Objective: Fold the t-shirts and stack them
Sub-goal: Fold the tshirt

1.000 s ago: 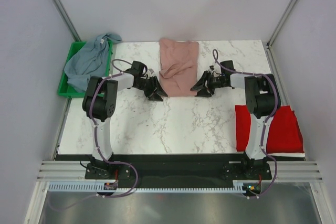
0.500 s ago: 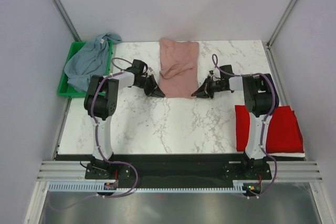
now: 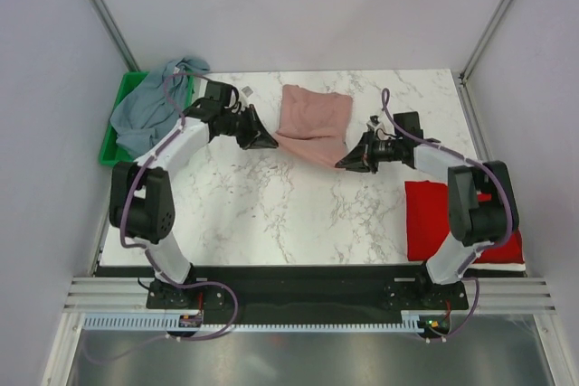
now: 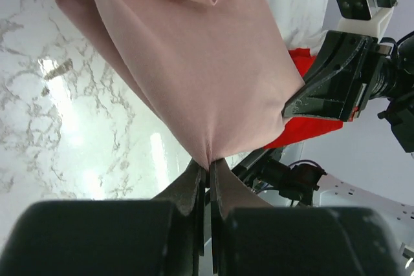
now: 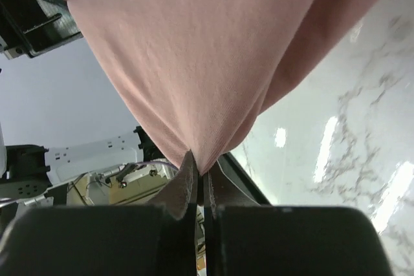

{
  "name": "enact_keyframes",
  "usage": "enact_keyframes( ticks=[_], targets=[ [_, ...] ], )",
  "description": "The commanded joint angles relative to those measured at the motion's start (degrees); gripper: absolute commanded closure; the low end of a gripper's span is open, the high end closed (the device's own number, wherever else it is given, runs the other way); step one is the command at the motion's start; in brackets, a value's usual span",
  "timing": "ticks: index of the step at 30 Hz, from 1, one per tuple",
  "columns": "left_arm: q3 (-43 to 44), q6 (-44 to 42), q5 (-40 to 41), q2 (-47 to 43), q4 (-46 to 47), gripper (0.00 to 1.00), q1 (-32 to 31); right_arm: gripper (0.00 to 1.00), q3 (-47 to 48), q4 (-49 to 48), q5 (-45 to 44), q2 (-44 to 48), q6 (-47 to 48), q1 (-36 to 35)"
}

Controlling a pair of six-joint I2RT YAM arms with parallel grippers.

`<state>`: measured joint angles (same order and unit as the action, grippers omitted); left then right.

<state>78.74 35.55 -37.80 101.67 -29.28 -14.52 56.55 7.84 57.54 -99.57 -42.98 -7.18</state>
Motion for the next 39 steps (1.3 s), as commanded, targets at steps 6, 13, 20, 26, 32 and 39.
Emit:
enact_keyframes(
  ticks=[6,13,20,26,32,39],
  targets=[
    [-10.78,-1.45,-1.75,-10.26,-1.14,0.98,0.55,1.0,-9.7,9.56,0.03,16.32,5.36,0.41],
    [-15.72,1.36,-3.77,-10.7,4.58,0.98,0.37,1.0,-12.35,8.6,-0.94,20.64,5.89,0.5],
    [2.5,-2.58,-3.34,-0.96,5.37,0.98,0.37,1.0,-1.39,1.93,-0.06,14.24,4.14,3.22],
    [26.67,-9.61,1.92,15.64,4.84,0.98,0.37,1.0,21.07,-5.28,-1.11,-5.69,2.73,5.86],
    [42.35,-14.09,5.97,32.09,8.71,0.45,-0.06,0.46,42.72,-8.89,-2.78,-27.85,3.24,5.95],
    [38.95,-18.93,9.86,25.88,6.78,0.38,0.02,0.43,45.5,-10.29,-0.68,-27.44,3.26,6.21]
  ],
)
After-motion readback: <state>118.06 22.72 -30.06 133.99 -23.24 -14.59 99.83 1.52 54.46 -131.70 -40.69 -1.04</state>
